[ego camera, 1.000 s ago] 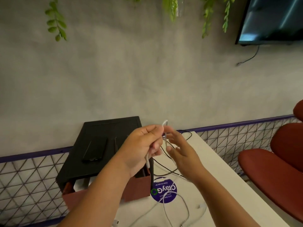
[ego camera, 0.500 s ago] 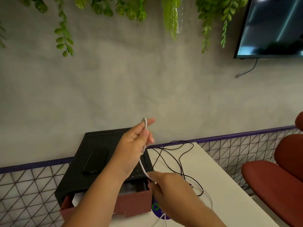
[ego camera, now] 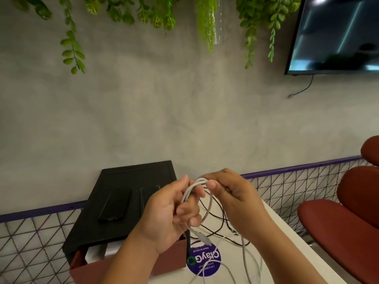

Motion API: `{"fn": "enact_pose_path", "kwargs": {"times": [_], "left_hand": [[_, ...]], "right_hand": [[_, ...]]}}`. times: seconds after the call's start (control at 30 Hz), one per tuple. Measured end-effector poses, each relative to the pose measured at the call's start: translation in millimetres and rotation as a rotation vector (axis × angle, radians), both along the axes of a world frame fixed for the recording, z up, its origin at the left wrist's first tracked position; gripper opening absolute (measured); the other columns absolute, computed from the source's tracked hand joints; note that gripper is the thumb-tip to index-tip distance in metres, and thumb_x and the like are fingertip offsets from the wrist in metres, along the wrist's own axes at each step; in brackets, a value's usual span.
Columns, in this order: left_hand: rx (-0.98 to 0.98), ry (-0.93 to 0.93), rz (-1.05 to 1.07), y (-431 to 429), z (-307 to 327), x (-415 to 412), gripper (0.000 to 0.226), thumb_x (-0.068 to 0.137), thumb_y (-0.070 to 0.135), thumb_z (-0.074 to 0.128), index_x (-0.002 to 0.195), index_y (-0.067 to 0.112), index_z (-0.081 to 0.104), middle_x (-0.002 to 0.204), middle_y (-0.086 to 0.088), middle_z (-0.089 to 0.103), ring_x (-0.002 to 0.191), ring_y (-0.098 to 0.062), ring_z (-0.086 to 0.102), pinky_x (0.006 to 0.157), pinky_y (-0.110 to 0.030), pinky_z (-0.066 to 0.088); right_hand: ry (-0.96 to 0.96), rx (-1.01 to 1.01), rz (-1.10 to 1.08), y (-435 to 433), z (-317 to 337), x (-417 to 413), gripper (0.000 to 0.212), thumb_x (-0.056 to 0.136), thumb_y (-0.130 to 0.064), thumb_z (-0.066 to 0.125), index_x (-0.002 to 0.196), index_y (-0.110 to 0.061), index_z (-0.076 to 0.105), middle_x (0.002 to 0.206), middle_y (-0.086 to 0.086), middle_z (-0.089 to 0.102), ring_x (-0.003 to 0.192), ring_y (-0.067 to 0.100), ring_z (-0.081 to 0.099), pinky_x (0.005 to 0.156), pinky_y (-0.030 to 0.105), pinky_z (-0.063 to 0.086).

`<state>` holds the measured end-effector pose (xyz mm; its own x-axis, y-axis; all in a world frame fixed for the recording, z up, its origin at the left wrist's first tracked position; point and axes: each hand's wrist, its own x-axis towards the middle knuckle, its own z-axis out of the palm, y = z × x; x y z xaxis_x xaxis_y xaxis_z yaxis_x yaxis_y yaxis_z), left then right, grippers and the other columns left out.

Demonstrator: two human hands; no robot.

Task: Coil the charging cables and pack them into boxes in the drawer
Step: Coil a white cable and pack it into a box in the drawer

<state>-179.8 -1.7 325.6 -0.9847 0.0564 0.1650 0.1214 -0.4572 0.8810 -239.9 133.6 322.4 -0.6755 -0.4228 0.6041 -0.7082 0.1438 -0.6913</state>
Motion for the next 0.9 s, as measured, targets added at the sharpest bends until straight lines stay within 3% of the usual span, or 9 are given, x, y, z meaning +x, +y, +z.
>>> {"fn": "enact_pose_path", "kwargs": {"times": [0.07, 0.13, 0.23, 0.3, 0.43, 0.57, 0.67, 0.77, 0.9], "left_hand": [[0.077, -0.040, 0.024, 3.2, 0.5, 0.6, 0.035, 0.077, 0.035, 0.055, 0.062, 0.005, 0.065, 0.049, 0.000, 0.014, 0.030, -0.004, 0.022, 0.037, -0.021, 0.036], [0.030, -0.019, 0.076, 4.0, -3.3, -0.2, 0.021, 0.072, 0.027, 0.068, 0.066, 0.007, 0.066, 0.049, 0.000, 0.022, 0.032, -0.005, 0.027, 0.042, -0.022, 0.042], [-0.300, 0.022, 0.240, 1.7, -13.0, -0.8, 0.007, 0.074, 0.018, 0.070, 0.081, 0.017, 0.071, 0.064, -0.005, 0.055, 0.054, -0.012, 0.053, 0.067, -0.026, 0.051], [-0.530, 0.003, 0.360, 1.7, -19.5, -1.2, 0.009, 0.081, 0.016, 0.068, 0.084, 0.025, 0.071, 0.075, 0.003, 0.066, 0.071, -0.013, 0.062, 0.074, -0.026, 0.051], [-0.668, -0.066, 0.384, 4.6, -19.4, 2.8, 0.015, 0.085, 0.011, 0.063, 0.087, 0.025, 0.068, 0.059, 0.010, 0.060, 0.052, -0.004, 0.051, 0.054, -0.019, 0.042], [-0.732, -0.041, 0.409, -2.0, -14.9, 6.1, 0.023, 0.088, 0.007, 0.058, 0.091, 0.028, 0.068, 0.062, 0.005, 0.066, 0.051, -0.003, 0.053, 0.052, -0.016, 0.045], [-0.667, -0.020, 0.503, -7.9, -10.7, 4.3, 0.022, 0.090, 0.008, 0.056, 0.080, 0.020, 0.072, 0.064, -0.001, 0.065, 0.056, -0.003, 0.058, 0.062, -0.018, 0.051], [-0.323, -0.013, 0.430, -8.8, -4.9, 2.6, 0.021, 0.082, 0.007, 0.058, 0.071, 0.014, 0.074, 0.066, -0.001, 0.065, 0.061, -0.004, 0.059, 0.060, -0.015, 0.050], [0.043, -0.001, 0.349, -2.2, 2.3, 4.3, 0.019, 0.070, 0.016, 0.055, 0.067, 0.012, 0.074, 0.067, -0.004, 0.065, 0.056, -0.008, 0.057, 0.052, -0.016, 0.051]], "right_hand": [[-0.056, -0.017, 0.042, -3.7, -2.4, 4.9, 0.024, 0.091, -0.040, 0.047, 0.075, -0.034, 0.064, 0.067, -0.013, 0.060, 0.067, 0.000, 0.055, 0.060, 0.010, 0.039], [-0.121, -0.072, 0.038, -6.3, -2.4, 7.6, 0.027, 0.094, -0.029, 0.048, 0.069, -0.029, 0.059, 0.056, -0.014, 0.054, 0.053, 0.000, 0.047, 0.052, 0.010, 0.035], [-0.204, -0.163, -0.049, -7.3, -3.4, 4.4, 0.028, 0.094, -0.026, 0.048, 0.068, -0.024, 0.057, 0.049, -0.013, 0.048, 0.046, 0.001, 0.039, 0.047, 0.011, 0.030], [-0.244, -0.213, -0.091, -6.0, -3.9, 0.9, 0.026, 0.093, -0.030, 0.046, 0.073, -0.019, 0.059, 0.049, -0.013, 0.048, 0.045, 0.000, 0.038, 0.046, 0.015, 0.030], [-0.185, -0.197, -0.137, -5.3, -5.7, -0.7, 0.019, 0.095, -0.024, 0.045, 0.088, -0.035, 0.059, 0.055, -0.020, 0.054, 0.055, -0.003, 0.047, 0.053, 0.012, 0.039], [-0.173, -0.158, -0.163, -3.4, -7.7, -5.1, 0.026, 0.095, -0.020, 0.046, 0.081, -0.037, 0.059, 0.048, -0.015, 0.049, 0.049, 0.003, 0.040, 0.049, 0.017, 0.034], [-0.251, -0.196, -0.125, -3.2, -6.6, -5.5, 0.027, 0.096, -0.016, 0.044, 0.079, -0.030, 0.060, 0.049, -0.011, 0.049, 0.045, 0.003, 0.039, 0.044, 0.016, 0.033], [-0.362, -0.283, -0.003, -6.0, -6.2, -0.8, 0.025, 0.097, -0.008, 0.041, 0.082, -0.016, 0.059, 0.052, -0.005, 0.052, 0.041, 0.006, 0.045, 0.040, 0.016, 0.037], [-0.403, -0.326, 0.077, -10.3, -7.3, 0.9, 0.026, 0.097, -0.004, 0.041, 0.083, -0.017, 0.058, 0.054, -0.006, 0.056, 0.046, 0.007, 0.053, 0.045, 0.018, 0.044]]}}
